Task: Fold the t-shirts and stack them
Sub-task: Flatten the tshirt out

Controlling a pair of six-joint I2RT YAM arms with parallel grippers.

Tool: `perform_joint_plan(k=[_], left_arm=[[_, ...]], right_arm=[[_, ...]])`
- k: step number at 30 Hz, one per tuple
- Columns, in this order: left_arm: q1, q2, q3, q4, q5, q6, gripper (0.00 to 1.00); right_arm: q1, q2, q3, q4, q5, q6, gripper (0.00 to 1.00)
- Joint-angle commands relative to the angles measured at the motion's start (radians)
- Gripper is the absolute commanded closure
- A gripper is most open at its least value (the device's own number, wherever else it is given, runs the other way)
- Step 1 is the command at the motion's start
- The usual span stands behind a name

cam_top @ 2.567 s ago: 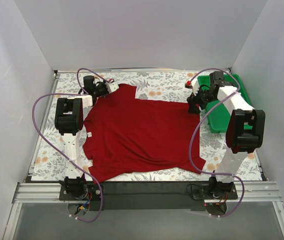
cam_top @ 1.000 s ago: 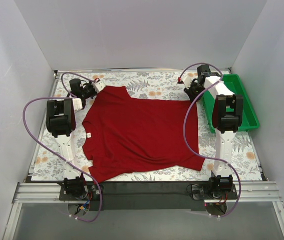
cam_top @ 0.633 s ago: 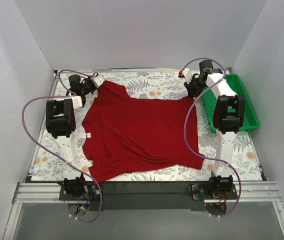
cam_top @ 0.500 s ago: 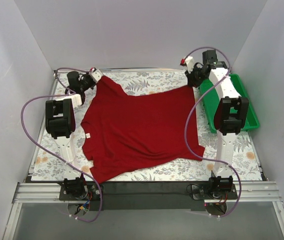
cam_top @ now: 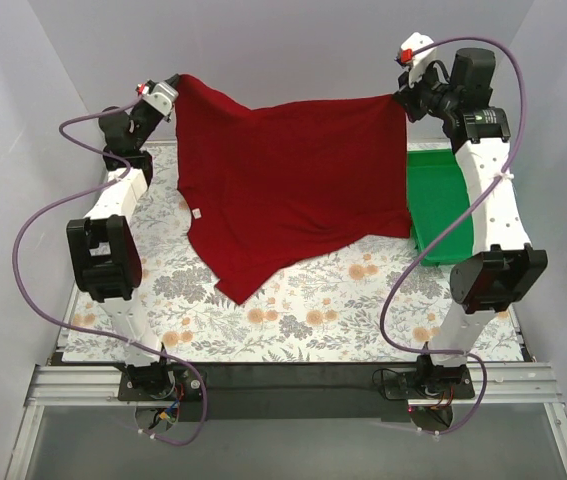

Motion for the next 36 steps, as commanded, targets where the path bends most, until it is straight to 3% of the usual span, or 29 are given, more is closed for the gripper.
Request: perform_joint_plan(k=[1, 9, 17, 24, 32, 36], left_arm=[[-0.004, -0.081, -0.017, 0.048, -0.019, -0.049, 1.0], [-0.006, -0.273, -0.07, 0.163, -0.021, -0.147, 1.0], [-0.012, -0.537, -0.04, 0.249, -0.054, -0.293, 1.0], [-0.027, -0.709, -0.014, 0.222, -0.169, -0.243, 1.0], [-0.094, -0.694, 0.117, 0.119, -0.26, -0.124, 1.0], [-0.101, -0.668, 0.069, 0.101, -0.256, -0.104, 1.0]], right_arm=[[-0.003, -0.025, -0.061, 0.056, 0.008, 0.017, 0.99], [-0.002, -0.25, -0.101, 0.033, -0.057, -0.039, 0.99], [-0.002, -0.502, 0.019, -0.009, -0.046, 0.011, 0.99], [-0.005, -0.639, 0.097, -0.01, -0.003, 0.03, 0.99], [-0.005, -0.637, 0.116, 0.006, 0.04, 0.013, 0.99], [-0.005, -0.608, 0.074, 0.012, 0.034, -0.004, 0.99]])
